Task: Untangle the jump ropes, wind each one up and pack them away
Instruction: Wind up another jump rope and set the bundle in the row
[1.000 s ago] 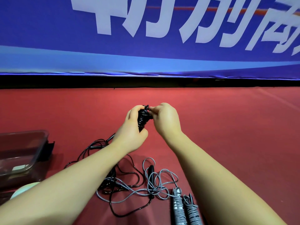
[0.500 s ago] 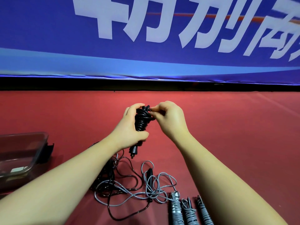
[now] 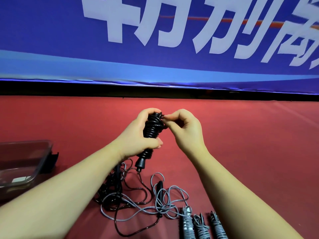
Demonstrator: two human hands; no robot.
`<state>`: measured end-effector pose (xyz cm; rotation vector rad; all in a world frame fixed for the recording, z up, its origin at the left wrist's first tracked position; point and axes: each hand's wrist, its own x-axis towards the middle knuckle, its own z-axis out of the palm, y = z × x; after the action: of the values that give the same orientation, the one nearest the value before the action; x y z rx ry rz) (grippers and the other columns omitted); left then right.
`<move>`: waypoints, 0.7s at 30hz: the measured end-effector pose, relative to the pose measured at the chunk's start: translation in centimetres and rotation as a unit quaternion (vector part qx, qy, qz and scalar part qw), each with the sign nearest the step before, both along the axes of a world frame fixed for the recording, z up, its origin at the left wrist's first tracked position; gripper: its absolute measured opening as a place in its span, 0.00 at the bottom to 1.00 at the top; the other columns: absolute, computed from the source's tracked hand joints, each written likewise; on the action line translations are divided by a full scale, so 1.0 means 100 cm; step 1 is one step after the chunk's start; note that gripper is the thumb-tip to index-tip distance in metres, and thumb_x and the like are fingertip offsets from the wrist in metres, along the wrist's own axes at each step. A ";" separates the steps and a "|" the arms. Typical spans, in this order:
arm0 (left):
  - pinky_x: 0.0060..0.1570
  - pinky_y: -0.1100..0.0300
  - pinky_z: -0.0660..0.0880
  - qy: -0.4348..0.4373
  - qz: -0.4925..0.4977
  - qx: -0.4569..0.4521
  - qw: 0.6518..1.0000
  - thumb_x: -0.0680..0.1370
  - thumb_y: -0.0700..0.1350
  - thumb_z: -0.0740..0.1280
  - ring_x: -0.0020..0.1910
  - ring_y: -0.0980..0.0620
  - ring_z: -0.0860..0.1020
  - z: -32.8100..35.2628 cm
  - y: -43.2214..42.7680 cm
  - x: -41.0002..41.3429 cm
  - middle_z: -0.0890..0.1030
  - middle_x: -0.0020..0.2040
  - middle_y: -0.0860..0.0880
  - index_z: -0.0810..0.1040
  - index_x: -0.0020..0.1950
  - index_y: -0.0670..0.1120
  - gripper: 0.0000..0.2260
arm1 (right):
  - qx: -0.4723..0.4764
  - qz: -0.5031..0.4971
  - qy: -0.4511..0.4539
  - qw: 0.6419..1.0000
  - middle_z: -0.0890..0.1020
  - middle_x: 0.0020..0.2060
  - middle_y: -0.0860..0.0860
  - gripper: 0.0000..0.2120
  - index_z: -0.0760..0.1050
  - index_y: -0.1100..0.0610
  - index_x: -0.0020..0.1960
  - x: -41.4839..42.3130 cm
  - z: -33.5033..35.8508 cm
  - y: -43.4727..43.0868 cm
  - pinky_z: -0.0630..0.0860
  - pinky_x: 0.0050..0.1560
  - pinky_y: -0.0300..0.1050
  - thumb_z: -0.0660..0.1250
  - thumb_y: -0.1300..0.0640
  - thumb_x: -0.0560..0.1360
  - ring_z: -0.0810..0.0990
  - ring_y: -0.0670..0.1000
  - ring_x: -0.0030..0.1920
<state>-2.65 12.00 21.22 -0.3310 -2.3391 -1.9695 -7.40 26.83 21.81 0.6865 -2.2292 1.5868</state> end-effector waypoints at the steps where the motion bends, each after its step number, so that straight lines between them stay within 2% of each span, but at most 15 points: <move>1: 0.50 0.50 0.78 0.004 0.004 0.011 1.000 0.61 0.36 0.70 0.44 0.44 0.81 0.001 -0.001 0.000 0.78 0.50 0.48 0.66 0.59 0.59 0.33 | -0.031 0.017 -0.029 0.999 0.78 0.34 0.48 0.14 0.73 0.50 0.36 0.001 0.002 -0.001 0.75 0.44 0.41 0.70 0.66 0.71 0.79 0.47 0.39; 4: 0.53 0.45 0.78 0.008 0.001 0.019 1.000 0.61 0.35 0.70 0.45 0.45 0.83 0.004 -0.004 0.000 0.78 0.54 0.48 0.67 0.60 0.58 0.32 | -0.055 0.050 -0.053 0.996 0.75 0.35 0.54 0.15 0.68 0.52 0.35 0.005 0.007 -0.001 0.74 0.44 0.45 0.68 0.68 0.72 0.77 0.51 0.38; 7: 0.50 0.44 0.79 0.013 -0.019 0.012 1.000 0.61 0.33 0.68 0.43 0.45 0.84 0.008 -0.006 0.004 0.77 0.54 0.46 0.67 0.60 0.57 0.32 | 0.005 0.036 -0.019 0.999 0.75 0.31 0.49 0.16 0.66 0.52 0.34 0.009 0.017 0.000 0.71 0.38 0.36 0.69 0.68 0.71 0.75 0.44 0.34; 9: 0.46 0.46 0.79 0.027 -0.028 0.006 0.999 0.62 0.33 0.66 0.43 0.46 0.84 0.012 -0.006 0.006 0.76 0.55 0.44 0.66 0.60 0.56 0.31 | 0.029 0.029 -0.010 0.999 0.74 0.29 0.46 0.16 0.67 0.52 0.36 0.009 0.027 0.002 0.70 0.37 0.34 0.70 0.68 0.70 0.75 0.44 0.32; 11: 0.43 0.50 0.79 0.043 -0.028 -0.009 0.999 0.62 0.34 0.66 0.43 0.46 0.84 0.016 -0.007 0.007 0.76 0.55 0.45 0.66 0.60 0.56 0.30 | 0.042 0.032 -0.023 0.998 0.75 0.30 0.46 0.14 0.69 0.50 0.40 0.009 0.034 0.002 0.72 0.39 0.36 0.70 0.67 0.70 0.76 0.44 0.33; 13: 0.43 0.53 0.79 0.055 -0.024 -0.028 0.998 0.62 0.35 0.67 0.43 0.47 0.84 0.018 -0.006 0.009 0.74 0.57 0.49 0.65 0.59 0.56 0.30 | 0.056 0.035 -0.046 0.997 0.77 0.31 0.47 0.16 0.74 0.47 0.49 0.009 0.037 0.003 0.74 0.44 0.38 0.70 0.66 0.70 0.78 0.44 0.35; 15: 0.42 0.54 0.80 0.057 -0.024 -0.029 0.998 0.62 0.35 0.66 0.42 0.47 0.84 0.021 -0.006 0.012 0.72 0.58 0.50 0.62 0.56 0.56 0.28 | 0.077 0.035 -0.057 0.995 0.76 0.32 0.46 0.20 0.76 0.49 0.59 0.010 0.036 0.005 0.73 0.45 0.36 0.70 0.65 0.71 0.76 0.43 0.36; 16: 0.41 0.53 0.80 0.056 -0.023 -0.027 0.998 0.62 0.35 0.66 0.42 0.47 0.84 0.022 -0.005 0.013 0.71 0.58 0.50 0.61 0.55 0.56 0.27 | 0.086 0.040 -0.061 0.994 0.76 0.32 0.45 0.19 0.76 0.50 0.61 0.010 0.036 0.006 0.72 0.44 0.34 0.70 0.64 0.72 0.76 0.41 0.34; 19: 0.42 0.50 0.80 0.048 -0.013 -0.035 0.998 0.62 0.36 0.66 0.42 0.47 0.84 0.026 -0.005 0.013 0.70 0.55 0.48 0.59 0.53 0.55 0.26 | 0.077 0.063 -0.079 0.992 0.78 0.31 0.45 0.13 0.79 0.53 0.56 0.010 0.039 0.010 0.70 0.39 0.29 0.68 0.65 0.74 0.75 0.35 0.30; 21: 0.42 0.50 0.80 0.042 -0.019 -0.034 0.998 0.63 0.35 0.66 0.42 0.47 0.84 0.028 -0.004 0.014 0.70 0.55 0.48 0.58 0.52 0.55 0.26 | 0.063 0.083 -0.094 0.990 0.78 0.31 0.47 0.11 0.79 0.52 0.52 0.010 0.039 0.013 0.72 0.39 0.31 0.68 0.65 0.73 0.75 0.37 0.30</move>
<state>-1.24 11.60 24.02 -0.4559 -2.3683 -1.8552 -6.41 28.12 25.72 0.8069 -2.4851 1.6602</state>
